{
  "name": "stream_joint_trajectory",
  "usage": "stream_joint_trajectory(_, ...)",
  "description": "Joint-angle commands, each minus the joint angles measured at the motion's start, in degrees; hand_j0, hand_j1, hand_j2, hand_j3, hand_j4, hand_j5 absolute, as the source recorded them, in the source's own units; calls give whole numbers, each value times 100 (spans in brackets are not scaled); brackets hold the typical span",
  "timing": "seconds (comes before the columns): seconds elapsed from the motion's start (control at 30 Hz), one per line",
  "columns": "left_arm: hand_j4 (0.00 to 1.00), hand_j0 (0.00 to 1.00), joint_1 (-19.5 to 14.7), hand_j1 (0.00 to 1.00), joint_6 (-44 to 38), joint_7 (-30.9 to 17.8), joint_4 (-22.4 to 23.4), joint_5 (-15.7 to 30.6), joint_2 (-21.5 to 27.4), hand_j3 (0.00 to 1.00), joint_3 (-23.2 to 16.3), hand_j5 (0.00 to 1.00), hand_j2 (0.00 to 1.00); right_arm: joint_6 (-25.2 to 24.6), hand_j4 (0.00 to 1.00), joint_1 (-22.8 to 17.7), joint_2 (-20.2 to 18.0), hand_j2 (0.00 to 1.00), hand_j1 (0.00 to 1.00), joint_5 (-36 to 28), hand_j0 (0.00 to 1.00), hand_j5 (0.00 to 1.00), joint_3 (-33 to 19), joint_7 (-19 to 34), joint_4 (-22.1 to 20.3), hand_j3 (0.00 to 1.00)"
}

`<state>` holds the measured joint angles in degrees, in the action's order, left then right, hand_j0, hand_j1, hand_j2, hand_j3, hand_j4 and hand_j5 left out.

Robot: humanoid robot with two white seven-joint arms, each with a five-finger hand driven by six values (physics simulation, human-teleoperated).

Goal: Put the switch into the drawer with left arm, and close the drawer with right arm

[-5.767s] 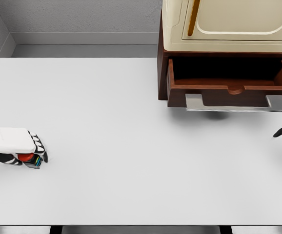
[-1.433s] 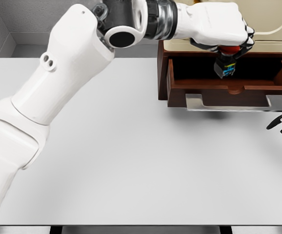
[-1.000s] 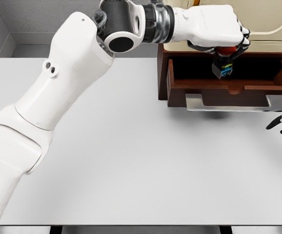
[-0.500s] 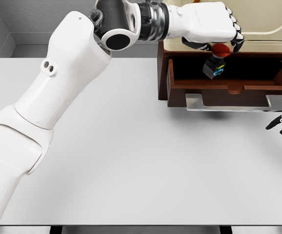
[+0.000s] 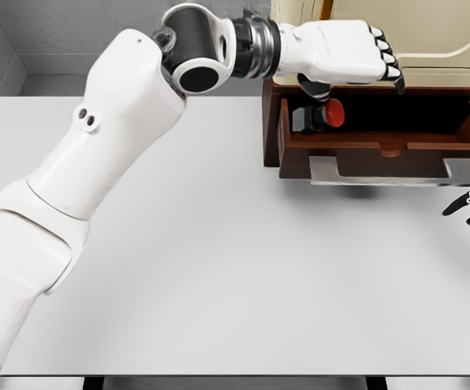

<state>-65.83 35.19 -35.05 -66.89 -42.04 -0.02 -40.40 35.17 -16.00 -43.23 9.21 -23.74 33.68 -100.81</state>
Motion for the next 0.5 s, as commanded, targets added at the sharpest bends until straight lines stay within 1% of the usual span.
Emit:
stream_joint_trajectory(0.0,90,90,0,90,-19,5,97,29,2,90,-39,90,90,-17,56,9,-10,56,56,-42,56,56,1,-2,0,56)
stream_joint_trajectory(0.27,92,92,35,92,-19,5,150,73,2,92,-144,92,92,-17,56,0,-10,56,56,-42,56,56,1,-2,0,56)
stream_joint_trajectory(0.37,95,95,35,95,-19,5,62,108,2,95,-153,95,95,-17,56,0,-10,56,56,-42,56,56,-8,-2,0,56)
stream_joint_trajectory(0.47,97,97,26,97,-19,5,44,117,2,97,-153,97,97,-17,56,0,-10,56,56,-42,56,56,-8,-2,0,56)
